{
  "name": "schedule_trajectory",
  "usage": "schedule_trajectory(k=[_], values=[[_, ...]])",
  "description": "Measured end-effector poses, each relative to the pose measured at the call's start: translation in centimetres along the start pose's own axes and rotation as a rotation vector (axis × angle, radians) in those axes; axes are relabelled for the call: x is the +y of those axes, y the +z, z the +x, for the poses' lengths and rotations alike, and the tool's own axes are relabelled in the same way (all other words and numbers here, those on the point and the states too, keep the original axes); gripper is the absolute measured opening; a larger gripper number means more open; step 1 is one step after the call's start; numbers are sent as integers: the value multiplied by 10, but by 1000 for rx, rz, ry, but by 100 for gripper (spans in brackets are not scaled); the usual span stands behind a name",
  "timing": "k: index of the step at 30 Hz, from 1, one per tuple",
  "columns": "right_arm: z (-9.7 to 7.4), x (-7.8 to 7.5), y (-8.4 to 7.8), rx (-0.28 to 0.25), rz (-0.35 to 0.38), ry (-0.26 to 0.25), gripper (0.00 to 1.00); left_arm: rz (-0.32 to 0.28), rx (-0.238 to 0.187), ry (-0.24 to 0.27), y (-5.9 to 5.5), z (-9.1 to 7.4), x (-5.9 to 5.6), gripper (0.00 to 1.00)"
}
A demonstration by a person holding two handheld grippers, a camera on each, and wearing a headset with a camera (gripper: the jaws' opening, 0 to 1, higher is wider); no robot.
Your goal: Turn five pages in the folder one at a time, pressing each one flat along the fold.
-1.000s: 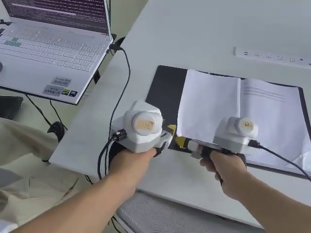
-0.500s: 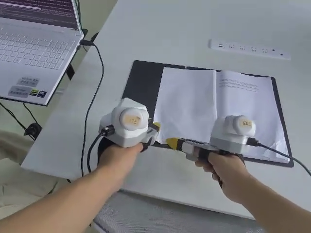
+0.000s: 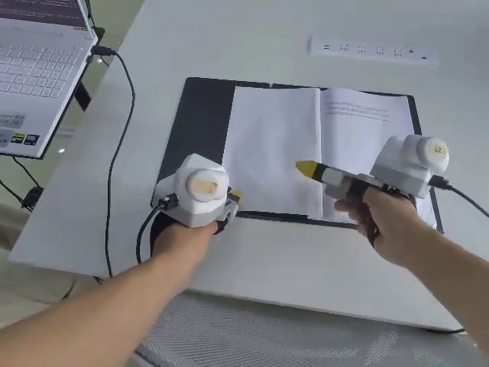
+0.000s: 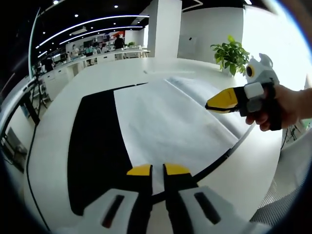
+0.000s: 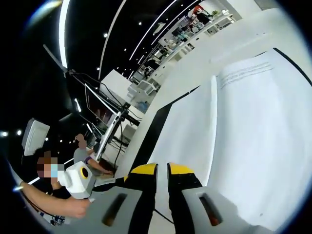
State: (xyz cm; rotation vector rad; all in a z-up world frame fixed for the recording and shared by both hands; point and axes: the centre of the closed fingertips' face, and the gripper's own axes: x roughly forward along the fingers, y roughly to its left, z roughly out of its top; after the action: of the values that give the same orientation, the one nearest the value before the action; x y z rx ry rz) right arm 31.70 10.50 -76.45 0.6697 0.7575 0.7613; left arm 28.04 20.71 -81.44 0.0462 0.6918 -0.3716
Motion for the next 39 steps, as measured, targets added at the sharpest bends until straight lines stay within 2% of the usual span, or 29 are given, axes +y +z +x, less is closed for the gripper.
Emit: schedule_trajectory(k=[2, 8, 18, 24, 29, 35, 38, 39], values=[[1, -3, 3, -6, 17, 11, 4, -9, -1, 5, -2, 0, 1, 6], [7, -14, 12, -10, 56, 1, 3, 12, -27, 31, -2, 0, 5, 1], [19, -31, 31, -24, 136, -10, 0, 32, -59, 44, -3, 1, 8, 0], [26, -55, 47, -40, 204, -24, 0, 36, -60, 49, -3, 1, 8, 0], [34, -69, 50, -11, 278, -24, 0, 33, -66, 53, -3, 2, 8, 0], [46, -73, 59, -5, 337, -13, 0, 29, -71, 55, -3, 2, 9, 0], [50, -74, 68, -35, 384, 1, 0, 28, -71, 56, -3, 1, 8, 0], [51, -74, 74, -63, 407, 4, 0, 26, -71, 56, -3, 1, 8, 0]])
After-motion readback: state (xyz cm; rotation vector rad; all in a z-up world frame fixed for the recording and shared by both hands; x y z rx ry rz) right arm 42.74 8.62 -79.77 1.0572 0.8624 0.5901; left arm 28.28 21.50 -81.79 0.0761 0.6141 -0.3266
